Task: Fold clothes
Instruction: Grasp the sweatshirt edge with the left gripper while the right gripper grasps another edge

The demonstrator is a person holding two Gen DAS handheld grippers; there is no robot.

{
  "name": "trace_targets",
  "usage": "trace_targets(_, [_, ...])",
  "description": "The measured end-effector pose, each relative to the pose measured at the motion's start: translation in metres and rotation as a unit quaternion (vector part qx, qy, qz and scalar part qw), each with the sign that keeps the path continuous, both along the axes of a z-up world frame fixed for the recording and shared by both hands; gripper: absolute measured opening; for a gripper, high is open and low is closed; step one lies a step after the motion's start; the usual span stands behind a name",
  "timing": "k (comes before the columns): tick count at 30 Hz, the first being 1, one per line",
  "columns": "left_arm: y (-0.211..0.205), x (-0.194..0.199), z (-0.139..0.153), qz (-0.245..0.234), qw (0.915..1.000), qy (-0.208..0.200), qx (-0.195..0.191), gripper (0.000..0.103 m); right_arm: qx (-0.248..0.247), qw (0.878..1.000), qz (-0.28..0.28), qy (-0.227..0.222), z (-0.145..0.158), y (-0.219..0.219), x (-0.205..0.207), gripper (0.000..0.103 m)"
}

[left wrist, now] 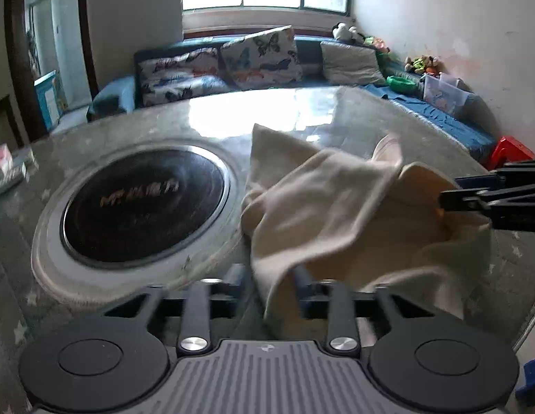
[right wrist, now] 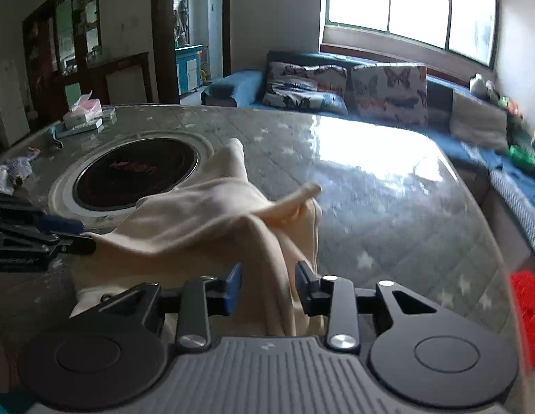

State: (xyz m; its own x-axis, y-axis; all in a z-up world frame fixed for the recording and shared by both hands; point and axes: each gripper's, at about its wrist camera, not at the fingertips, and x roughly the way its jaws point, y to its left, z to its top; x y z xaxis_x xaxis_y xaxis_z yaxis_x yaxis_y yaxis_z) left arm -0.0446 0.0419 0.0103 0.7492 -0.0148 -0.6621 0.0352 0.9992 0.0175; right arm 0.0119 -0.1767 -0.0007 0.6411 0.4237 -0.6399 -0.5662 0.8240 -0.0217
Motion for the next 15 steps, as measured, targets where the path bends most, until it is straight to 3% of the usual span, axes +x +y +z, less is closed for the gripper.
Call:
trace_targets(4, [-0.02, 0.012, 0.004, -0.041, 0.9987, -0.024, 0.018, 0.048, -0.026, 0.999, 0.014, -0.017, 0.0, 0.015, -0.002, 0.033])
trace_targets(7, [-0.042, 0.026, -0.001, -0.08, 0.9956, -0.033, 0.037, 0.048, -0.037, 0.999, 0.023, -0.024, 0.0, 0.025, -0.001, 0.014])
trace_targets(12, [-0.075, 0.052, -0.02, -0.114, 0.9885, -0.044, 0.09, 0.048, -0.014, 0.999, 0.016, -0.028, 0.003, 0.023, 0.003, 0.004])
trace_targets(13, [-0.079, 0.057, -0.025, -0.113, 0.9873, -0.042, 0.103, 0.045, -0.008, 0.999, 0.012, -0.03, 0.005, 0.021, 0.003, 0.003])
trace_targets(15, [-0.074, 0.06, -0.027, -0.106, 0.9878, -0.04, 0.106, 0.027, 0.003, 0.999, 0.005, -0.035, 0.01, 0.016, 0.002, 0.002])
